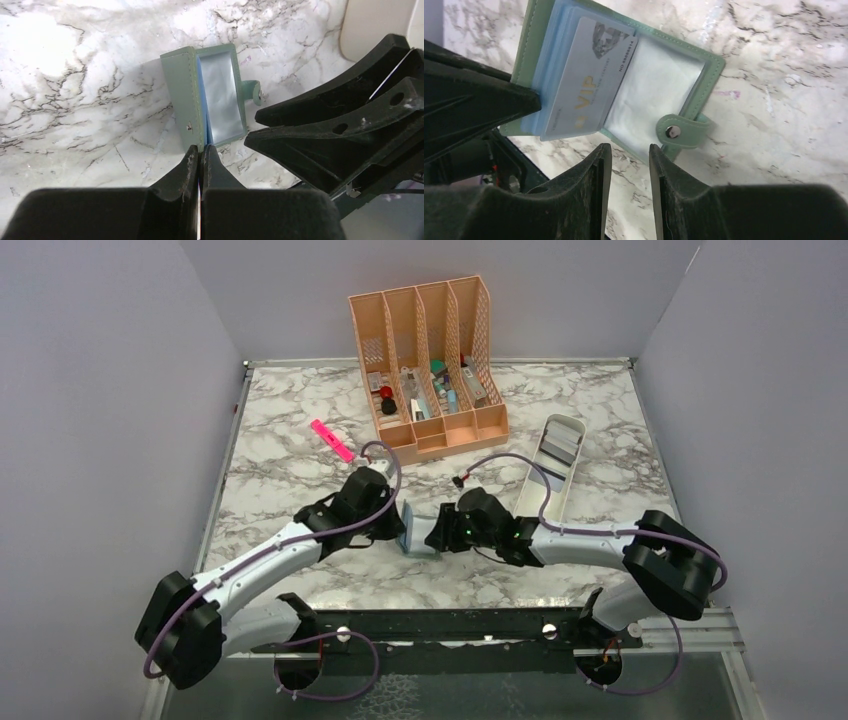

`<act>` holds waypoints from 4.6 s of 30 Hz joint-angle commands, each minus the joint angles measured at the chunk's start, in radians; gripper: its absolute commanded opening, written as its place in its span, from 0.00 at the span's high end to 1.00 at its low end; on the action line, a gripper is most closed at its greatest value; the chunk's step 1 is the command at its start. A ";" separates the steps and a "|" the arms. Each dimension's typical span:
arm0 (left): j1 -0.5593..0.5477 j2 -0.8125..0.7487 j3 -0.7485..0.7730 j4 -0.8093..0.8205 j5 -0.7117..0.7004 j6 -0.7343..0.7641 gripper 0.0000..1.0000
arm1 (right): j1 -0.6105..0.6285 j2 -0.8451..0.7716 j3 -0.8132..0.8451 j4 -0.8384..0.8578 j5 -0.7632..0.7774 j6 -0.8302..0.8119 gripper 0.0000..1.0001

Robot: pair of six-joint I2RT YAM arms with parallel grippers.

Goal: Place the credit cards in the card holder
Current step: Turn over the card slot in the card holder, then pick up the credit card from the storage box.

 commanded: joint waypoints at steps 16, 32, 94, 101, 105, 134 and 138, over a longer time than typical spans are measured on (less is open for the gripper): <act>-0.153 0.122 0.101 -0.053 -0.110 -0.039 1.00 | -0.004 -0.277 0.136 -0.350 0.426 -0.366 0.53; -0.077 0.037 -0.008 0.008 -0.014 -0.086 0.75 | -0.382 -0.286 0.278 -0.410 0.390 -0.882 0.50; 0.033 -0.030 -0.039 -0.027 0.038 -0.045 0.58 | -0.819 0.171 0.309 -0.137 0.248 -1.493 0.70; 0.034 -0.034 -0.040 -0.028 0.037 -0.050 0.58 | -0.820 0.146 0.315 -0.154 0.237 -1.488 0.75; 0.033 -0.033 -0.038 -0.029 0.037 -0.050 0.58 | -0.819 0.131 0.313 -0.162 0.225 -1.483 0.83; 0.033 -0.073 -0.026 -0.029 0.020 -0.054 0.44 | -0.790 -0.101 0.540 -0.734 0.097 -0.706 0.99; 0.034 -0.073 -0.021 -0.030 0.018 -0.059 0.42 | -0.771 -0.109 0.548 -0.776 -0.024 -0.612 0.99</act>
